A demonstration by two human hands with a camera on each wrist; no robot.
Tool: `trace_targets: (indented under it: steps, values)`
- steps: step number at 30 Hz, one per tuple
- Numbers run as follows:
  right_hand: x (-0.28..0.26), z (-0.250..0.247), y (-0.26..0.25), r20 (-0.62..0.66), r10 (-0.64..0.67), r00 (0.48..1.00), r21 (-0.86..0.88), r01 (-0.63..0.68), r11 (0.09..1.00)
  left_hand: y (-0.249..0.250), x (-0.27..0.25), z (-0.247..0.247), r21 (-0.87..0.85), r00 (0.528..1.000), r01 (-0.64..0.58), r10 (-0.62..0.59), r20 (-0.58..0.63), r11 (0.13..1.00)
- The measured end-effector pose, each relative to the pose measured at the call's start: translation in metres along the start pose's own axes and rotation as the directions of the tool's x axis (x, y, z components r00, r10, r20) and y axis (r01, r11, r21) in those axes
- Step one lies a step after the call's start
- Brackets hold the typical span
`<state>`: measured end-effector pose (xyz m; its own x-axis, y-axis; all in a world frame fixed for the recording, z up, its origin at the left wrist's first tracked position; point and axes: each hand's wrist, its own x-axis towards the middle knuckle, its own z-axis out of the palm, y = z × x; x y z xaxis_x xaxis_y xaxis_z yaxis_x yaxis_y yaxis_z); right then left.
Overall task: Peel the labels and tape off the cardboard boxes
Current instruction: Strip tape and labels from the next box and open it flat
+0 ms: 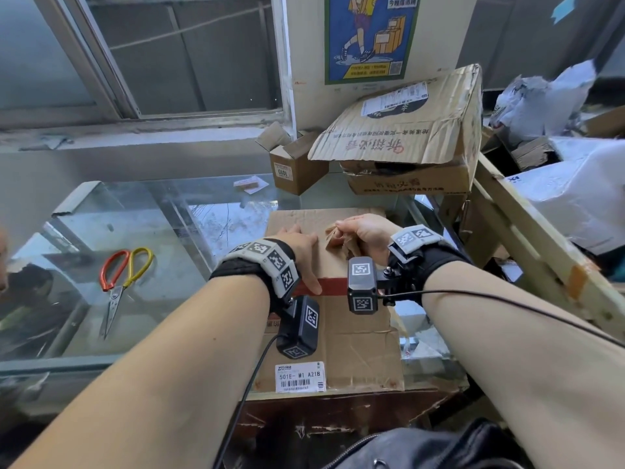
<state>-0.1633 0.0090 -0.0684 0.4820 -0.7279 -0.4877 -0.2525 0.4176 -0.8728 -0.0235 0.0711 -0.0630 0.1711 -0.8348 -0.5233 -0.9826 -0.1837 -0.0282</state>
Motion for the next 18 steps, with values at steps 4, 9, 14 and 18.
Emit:
trace_targets:
  steps: [4, 9, 14, 18]
  values:
    - [0.0009, -0.0035, 0.0026, 0.021, 0.004, 1.0, 0.037, -0.004, 0.999, 0.0028, -0.0009, 0.0009, 0.04, 1.0, 0.008, -0.007, -0.022, 0.999]
    - [0.0025, -0.0043, 0.0052, 0.002, -0.025, 1.0, 0.073, 0.025, 0.997, 0.0023, -0.0024, 0.0008, 0.017, 1.0, 0.006, -0.005, -0.018, 1.0]
    - [0.0006, -0.0051, 0.0063, -0.024, -0.031, 0.999, 0.112, 0.034, 0.993, 0.0, -0.0055, 0.0027, -0.001, 1.0, -0.027, 0.027, -0.013, 1.0]
    - [0.0015, -0.0054, 0.0083, -0.034, -0.045, 0.998, 0.156, 0.05, 0.986, 0.0013, -0.0059, 0.0019, 0.002, 0.999, -0.035, 0.035, -0.005, 0.999]
